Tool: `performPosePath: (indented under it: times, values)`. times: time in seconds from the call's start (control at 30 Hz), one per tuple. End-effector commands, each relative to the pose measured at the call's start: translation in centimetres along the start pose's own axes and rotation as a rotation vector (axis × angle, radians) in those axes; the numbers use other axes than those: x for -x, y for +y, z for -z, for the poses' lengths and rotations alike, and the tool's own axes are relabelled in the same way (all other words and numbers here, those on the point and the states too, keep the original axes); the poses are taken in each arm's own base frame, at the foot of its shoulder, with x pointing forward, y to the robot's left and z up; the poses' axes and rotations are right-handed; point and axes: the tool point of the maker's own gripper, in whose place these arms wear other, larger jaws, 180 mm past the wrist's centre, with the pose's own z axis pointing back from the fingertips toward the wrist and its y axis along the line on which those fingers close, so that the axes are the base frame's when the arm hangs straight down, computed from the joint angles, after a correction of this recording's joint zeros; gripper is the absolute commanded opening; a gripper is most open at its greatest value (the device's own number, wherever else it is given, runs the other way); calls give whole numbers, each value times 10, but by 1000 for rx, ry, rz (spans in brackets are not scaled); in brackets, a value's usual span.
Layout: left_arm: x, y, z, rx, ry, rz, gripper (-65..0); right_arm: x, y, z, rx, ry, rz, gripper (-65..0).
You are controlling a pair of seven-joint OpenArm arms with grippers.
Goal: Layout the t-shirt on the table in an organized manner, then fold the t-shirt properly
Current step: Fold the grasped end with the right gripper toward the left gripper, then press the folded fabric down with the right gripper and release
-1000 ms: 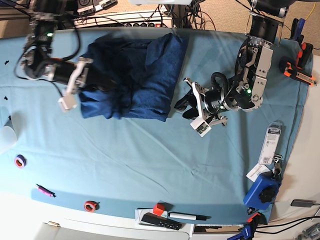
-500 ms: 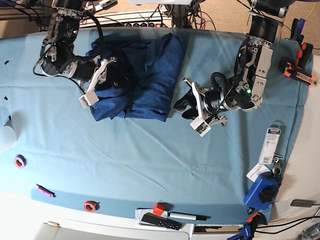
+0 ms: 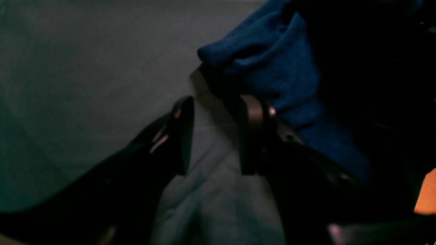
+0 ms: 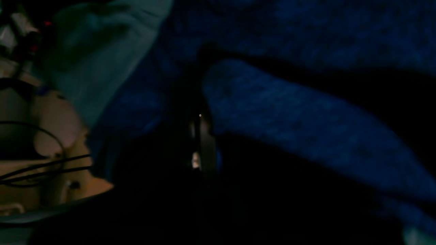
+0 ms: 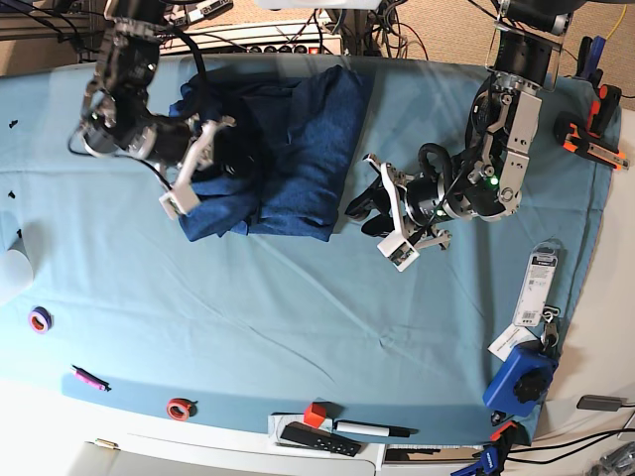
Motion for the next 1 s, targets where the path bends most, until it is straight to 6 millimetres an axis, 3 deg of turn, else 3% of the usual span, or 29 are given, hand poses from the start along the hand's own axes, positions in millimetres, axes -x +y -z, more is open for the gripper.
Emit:
performPosePath:
  times: [0.0, 0.37, 0.7, 0.97]
  values:
    - [-19, 1, -4, 4, -57, 17, -420, -18, 8, 3, -18, -51, -40, -650]
    - [-18, 1, -4, 4, -56, 17, -420, -20, 28, 50, 59, 62, -207, -650]
    - [-18, 1, -4, 4, -57, 17, -420, -33, 21, 61, 163, 114, -247, -650]
    - [-19, 1, -4, 4, -61, 17, -420, -31, 31, 67, 139, 157, -288, -629]
